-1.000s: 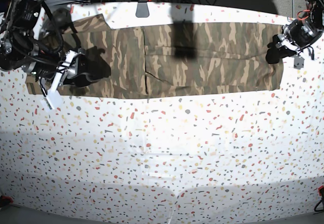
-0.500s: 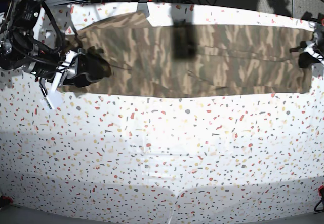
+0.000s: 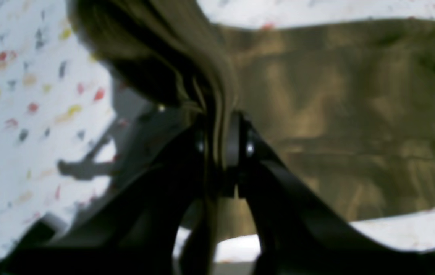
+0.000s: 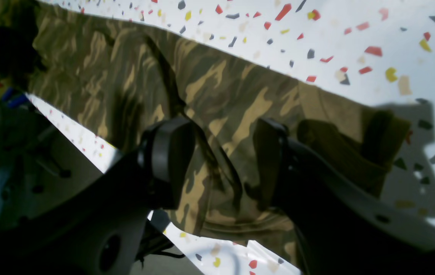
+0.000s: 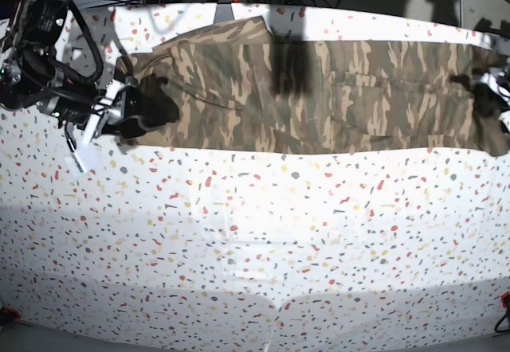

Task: Fold the T-shirt properly
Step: 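Fold the held side inward toward the right gripper with the left gripper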

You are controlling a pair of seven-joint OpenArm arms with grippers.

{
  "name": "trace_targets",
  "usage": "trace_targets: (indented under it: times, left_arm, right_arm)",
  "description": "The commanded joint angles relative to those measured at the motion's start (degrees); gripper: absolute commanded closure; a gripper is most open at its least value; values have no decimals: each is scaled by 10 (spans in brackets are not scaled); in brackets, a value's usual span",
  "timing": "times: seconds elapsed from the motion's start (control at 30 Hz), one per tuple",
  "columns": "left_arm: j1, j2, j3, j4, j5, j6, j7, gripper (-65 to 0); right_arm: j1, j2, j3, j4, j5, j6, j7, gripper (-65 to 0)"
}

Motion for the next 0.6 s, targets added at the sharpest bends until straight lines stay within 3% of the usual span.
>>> trace_targets:
  times: [0.0,0.2,0.57]
  left_arm:
    - [12,0,-6,36,-7,1,-11,0]
    - [57,59,9,141,-52,-2,-52,0]
    - [14,103,196,145,3,5,-80,0]
  right_arm:
    - [7,8,3,11,16,3,11,-304]
    - [7,8,3,11,16,3,11,-304]
    - [7,8,3,11,15,3,11,-303]
